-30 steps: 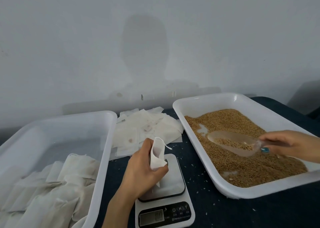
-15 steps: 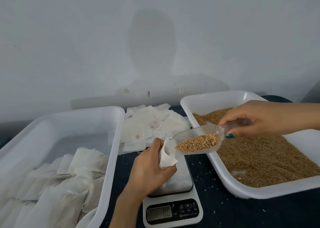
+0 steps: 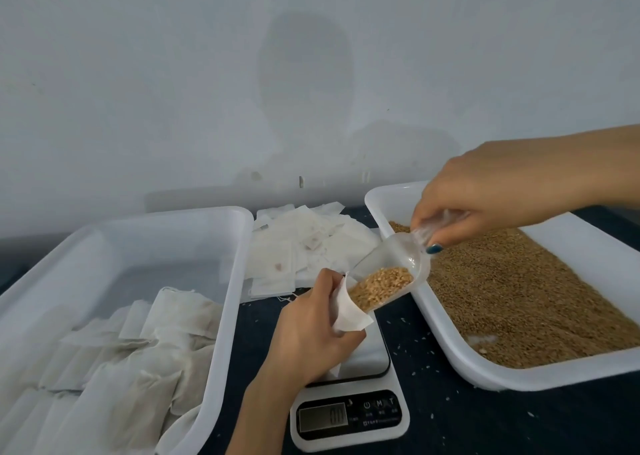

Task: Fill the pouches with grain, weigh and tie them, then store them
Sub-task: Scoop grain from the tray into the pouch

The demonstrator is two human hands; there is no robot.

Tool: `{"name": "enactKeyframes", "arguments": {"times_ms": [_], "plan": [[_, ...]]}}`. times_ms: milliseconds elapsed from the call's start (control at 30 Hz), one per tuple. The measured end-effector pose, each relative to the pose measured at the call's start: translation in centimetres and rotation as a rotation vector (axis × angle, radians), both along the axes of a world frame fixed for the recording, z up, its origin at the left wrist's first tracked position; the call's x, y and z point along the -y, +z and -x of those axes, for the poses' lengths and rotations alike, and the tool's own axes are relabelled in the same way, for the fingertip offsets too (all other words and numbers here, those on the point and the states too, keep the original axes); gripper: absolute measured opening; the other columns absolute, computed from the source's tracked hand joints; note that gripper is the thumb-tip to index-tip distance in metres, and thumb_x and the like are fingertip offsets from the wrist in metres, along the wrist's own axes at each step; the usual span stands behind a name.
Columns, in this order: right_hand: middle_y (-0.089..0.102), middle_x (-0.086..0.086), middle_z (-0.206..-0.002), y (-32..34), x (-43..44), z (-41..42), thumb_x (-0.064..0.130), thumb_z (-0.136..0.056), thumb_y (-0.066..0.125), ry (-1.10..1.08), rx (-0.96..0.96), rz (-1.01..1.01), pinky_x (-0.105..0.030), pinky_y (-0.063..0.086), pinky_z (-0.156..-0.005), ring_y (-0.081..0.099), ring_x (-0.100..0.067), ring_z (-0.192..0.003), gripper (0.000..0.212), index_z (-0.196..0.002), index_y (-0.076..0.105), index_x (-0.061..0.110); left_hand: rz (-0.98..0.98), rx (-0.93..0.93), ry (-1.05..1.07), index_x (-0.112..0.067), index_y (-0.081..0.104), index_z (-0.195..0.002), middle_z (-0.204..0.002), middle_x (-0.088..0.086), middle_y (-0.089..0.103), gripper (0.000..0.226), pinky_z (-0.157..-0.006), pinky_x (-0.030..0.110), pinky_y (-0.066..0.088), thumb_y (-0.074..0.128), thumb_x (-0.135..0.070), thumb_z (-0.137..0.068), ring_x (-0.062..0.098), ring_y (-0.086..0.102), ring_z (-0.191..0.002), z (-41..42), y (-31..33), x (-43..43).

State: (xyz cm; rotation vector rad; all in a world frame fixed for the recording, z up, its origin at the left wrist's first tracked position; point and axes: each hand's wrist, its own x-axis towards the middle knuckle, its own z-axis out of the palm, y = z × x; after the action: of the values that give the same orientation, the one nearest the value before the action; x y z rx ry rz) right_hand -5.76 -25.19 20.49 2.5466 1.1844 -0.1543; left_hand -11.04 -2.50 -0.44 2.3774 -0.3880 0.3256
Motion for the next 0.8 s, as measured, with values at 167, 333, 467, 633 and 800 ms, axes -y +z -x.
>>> {"name": "enactKeyframes", "arguments": {"times_ms": [167, 333, 467, 633, 800], "plan": [[0.05, 0.032, -0.079, 1.6, -1.7, 0.6, 0.076, -0.073, 0.032, 0.02, 0.094, 0.04, -0.016, 0.034, -0.059, 0.048, 0.01, -0.073, 0.048, -0.11, 0.053, 0.054, 0.048, 0.015, 0.014, -0.049, 0.027, -0.103, -0.079, -0.025, 0.058, 0.046, -0.05, 0.01, 0.04, 0.06, -0.05, -0.07, -0.006, 0.059, -0.08, 0.1, -0.2, 0.1], [0.048, 0.032, -0.079, 2.3, -2.0, 0.8, 0.079, -0.071, 0.028, 0.047, 0.121, 0.028, -0.017, 0.028, -0.057, 0.042, 0.013, -0.069, 0.036, -0.097, 0.042, 0.059, 0.097, -0.004, 0.033, -0.042, 0.033, -0.102, -0.074, -0.016, 0.058, 0.038, -0.051, 0.025, 0.049, 0.056, -0.049, -0.072, 0.004, 0.06, -0.069, 0.2, -0.4, 0.2], [0.056, 0.034, -0.083, 1.2, -0.7, 0.5, 0.084, -0.068, 0.026, -0.029, 0.072, -0.014, -0.014, 0.032, -0.056, 0.052, 0.015, -0.075, 0.048, -0.1, 0.049, 0.058, 0.108, 0.003, 0.029, -0.039, 0.035, -0.103, -0.075, -0.014, 0.06, 0.038, -0.053, 0.032, 0.052, 0.052, -0.05, -0.071, 0.008, 0.06, -0.065, 0.3, -0.2, 0.0], [0.069, 0.027, -0.098, -1.9, 4.1, -0.9, 0.074, -0.078, 0.045, -0.153, -0.374, -0.412, -0.015, 0.052, -0.073, 0.067, 0.003, -0.082, 0.046, -0.107, 0.064, 0.044, 0.212, 0.036, -0.023, -0.028, 0.039, -0.099, -0.066, -0.005, 0.054, 0.026, -0.05, 0.032, 0.044, 0.043, -0.049, -0.083, 0.012, 0.052, -0.054, 0.5, 0.0, -0.3], [0.075, 0.004, -0.104, -8.1, 10.5, -1.9, 0.077, -0.072, 0.059, -0.427, -0.539, -0.828, -0.027, 0.06, -0.07, 0.071, -0.014, -0.083, 0.048, -0.107, 0.067, 0.045, 0.306, 0.045, 0.03, -0.026, 0.04, -0.095, -0.072, -0.001, 0.053, 0.032, -0.054, 0.029, 0.041, 0.023, -0.053, -0.091, 0.008, 0.048, -0.058, 0.5, -0.1, -1.1]]}}
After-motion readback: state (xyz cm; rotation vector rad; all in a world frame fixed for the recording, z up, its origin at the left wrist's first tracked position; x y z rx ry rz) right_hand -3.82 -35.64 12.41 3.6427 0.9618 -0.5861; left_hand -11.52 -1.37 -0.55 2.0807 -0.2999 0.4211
